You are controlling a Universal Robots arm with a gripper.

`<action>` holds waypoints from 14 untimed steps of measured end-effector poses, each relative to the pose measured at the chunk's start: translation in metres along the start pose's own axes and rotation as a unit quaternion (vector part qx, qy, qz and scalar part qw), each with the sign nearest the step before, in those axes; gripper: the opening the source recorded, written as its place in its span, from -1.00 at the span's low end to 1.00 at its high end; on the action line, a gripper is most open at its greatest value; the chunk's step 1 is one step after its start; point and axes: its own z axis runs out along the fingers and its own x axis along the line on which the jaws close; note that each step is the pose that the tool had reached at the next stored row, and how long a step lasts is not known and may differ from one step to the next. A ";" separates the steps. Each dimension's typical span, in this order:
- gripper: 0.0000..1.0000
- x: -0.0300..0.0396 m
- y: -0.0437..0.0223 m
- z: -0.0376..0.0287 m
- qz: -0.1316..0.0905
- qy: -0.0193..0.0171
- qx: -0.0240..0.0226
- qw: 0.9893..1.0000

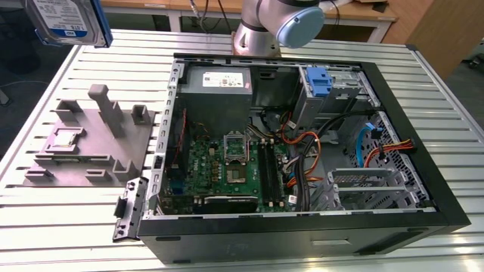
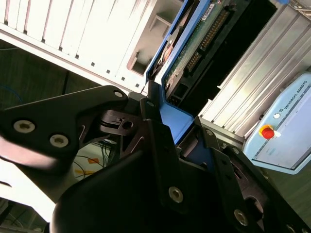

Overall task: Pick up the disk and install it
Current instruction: 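Pick up the disk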

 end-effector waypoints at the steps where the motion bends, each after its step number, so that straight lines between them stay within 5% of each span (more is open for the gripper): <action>1: -0.26 0.0000 0.0000 0.0000 0.000 0.000 0.000 1.000; 14: -0.26 -0.0007 -0.0177 -0.0001 0.000 0.000 0.000 1.000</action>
